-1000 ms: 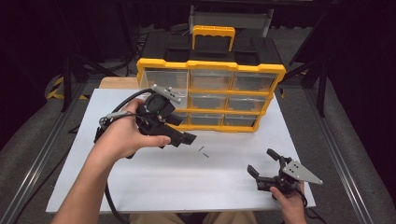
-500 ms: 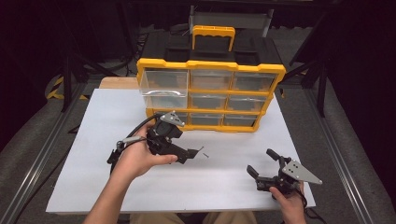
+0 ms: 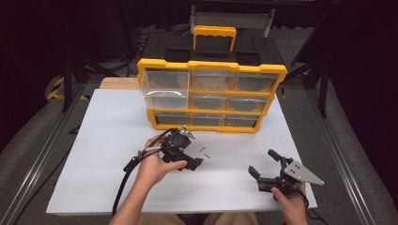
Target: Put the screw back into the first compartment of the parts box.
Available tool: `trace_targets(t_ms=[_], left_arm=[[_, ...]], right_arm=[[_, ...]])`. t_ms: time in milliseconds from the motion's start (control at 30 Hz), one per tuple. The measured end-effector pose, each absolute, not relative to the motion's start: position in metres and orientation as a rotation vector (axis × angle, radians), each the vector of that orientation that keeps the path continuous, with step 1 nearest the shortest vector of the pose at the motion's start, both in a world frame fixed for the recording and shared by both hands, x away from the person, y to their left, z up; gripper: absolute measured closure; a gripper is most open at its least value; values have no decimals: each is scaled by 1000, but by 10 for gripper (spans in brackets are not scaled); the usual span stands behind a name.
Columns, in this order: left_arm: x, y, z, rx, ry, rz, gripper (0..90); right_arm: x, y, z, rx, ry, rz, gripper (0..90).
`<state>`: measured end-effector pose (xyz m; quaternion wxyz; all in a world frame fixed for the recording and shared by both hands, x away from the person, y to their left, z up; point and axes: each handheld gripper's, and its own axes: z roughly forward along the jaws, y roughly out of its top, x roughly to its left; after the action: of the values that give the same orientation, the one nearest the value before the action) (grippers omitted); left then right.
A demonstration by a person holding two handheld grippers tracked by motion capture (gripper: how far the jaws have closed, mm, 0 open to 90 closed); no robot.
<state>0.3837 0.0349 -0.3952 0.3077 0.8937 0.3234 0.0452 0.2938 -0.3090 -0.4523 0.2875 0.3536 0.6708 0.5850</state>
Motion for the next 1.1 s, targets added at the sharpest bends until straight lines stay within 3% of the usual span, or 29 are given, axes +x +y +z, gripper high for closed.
trace_targets(t_ms=[300, 367, 433, 500, 733, 1100], left_arm=[[401, 23, -422, 2321, 891, 241, 181], [405, 22, -426, 2307, 895, 254, 247], [408, 22, -430, 2302, 900, 251, 383], [411, 22, -433, 2266, 890, 227, 463], [416, 13, -443, 2261, 886, 206, 635], [422, 9, -450, 2247, 886, 213, 685]], right_arm=[[293, -310, -452, 950, 1788, 1568, 23], [293, -310, -451, 949, 1788, 1568, 23], [294, -310, -451, 952, 1785, 1570, 23], [294, -311, -452, 949, 1787, 1567, 23], [294, -311, -451, 949, 1785, 1568, 23], [295, -311, -451, 942, 1786, 1566, 23]])
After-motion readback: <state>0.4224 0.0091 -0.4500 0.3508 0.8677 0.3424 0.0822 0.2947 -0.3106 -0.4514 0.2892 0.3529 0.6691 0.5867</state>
